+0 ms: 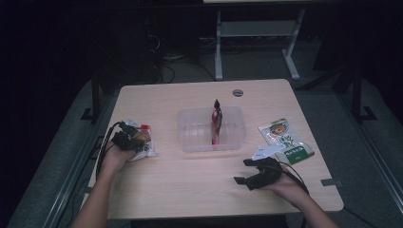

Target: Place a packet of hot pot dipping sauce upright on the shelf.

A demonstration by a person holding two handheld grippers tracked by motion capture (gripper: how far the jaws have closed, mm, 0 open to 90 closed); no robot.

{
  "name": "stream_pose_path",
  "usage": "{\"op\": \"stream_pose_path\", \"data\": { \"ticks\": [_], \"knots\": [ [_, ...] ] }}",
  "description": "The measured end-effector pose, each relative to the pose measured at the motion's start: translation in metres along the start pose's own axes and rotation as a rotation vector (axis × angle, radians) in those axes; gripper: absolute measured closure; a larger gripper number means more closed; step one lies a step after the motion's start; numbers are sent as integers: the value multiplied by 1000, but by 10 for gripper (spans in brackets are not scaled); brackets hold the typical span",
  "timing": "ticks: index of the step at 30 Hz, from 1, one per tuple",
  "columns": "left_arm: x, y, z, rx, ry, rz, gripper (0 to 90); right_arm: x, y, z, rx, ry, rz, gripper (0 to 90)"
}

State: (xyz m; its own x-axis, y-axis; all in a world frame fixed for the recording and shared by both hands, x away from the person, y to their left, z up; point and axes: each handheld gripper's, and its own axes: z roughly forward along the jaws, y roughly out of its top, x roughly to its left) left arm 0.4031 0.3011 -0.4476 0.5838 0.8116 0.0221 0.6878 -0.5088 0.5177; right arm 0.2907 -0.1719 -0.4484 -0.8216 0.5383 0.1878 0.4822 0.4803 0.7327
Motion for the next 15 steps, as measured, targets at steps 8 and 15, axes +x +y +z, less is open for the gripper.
{"op": "stream_pose_path", "data": {
  "ticks": [8,15],
  "knots": [
    [-11,0,-2,29,-52,11,900,-1,0,-2,-4,-4,-5,206],
    [-30,2,-3,55,-106,58,900,-1,0,-2,-7,-6,1,206]
  ]
}}
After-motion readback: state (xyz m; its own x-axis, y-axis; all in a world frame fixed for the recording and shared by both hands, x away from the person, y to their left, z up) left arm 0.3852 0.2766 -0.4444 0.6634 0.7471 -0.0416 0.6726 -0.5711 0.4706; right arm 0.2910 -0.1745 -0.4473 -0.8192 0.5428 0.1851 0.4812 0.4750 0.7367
